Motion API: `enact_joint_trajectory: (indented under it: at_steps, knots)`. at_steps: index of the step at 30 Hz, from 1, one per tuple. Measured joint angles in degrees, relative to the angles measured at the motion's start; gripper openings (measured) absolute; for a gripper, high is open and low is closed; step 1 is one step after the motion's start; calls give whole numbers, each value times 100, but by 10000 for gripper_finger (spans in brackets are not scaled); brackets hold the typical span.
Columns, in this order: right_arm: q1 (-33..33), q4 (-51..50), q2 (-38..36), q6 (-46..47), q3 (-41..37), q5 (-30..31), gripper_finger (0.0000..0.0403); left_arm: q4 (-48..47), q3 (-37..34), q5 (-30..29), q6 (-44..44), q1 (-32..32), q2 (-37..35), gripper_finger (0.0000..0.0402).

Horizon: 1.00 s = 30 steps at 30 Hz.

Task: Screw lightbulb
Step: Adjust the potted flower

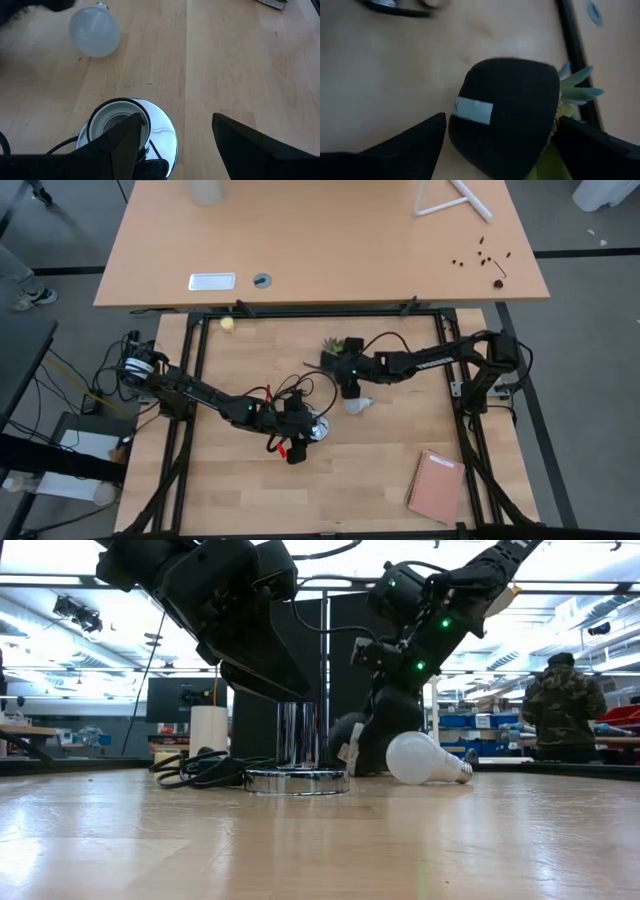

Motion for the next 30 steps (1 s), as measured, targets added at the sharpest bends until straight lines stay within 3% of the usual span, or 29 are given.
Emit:
enact_joint_trajectory:
  at_steps: [9, 15, 22, 26, 30]
  knots:
    - [697, 20, 8, -600, -4, -44, 317, -6, 0, 0, -22, -8, -1, 249]
    - [880, 146, -16, -551, -12, 388, 301, 2, 2, 0, -37, -9, -1, 249]
    - [993, 343, -44, -626, -5, -384, 292, 0, 4, 0, -129, -7, -2, 249]
    - [1104, 418, -44, -641, -5, -493, 293, 0, 7, 0, -133, -9, 0, 249]
    - [1226, 509, -42, -641, -5, -1084, 292, 0, 7, 0, -135, -9, 0, 249]
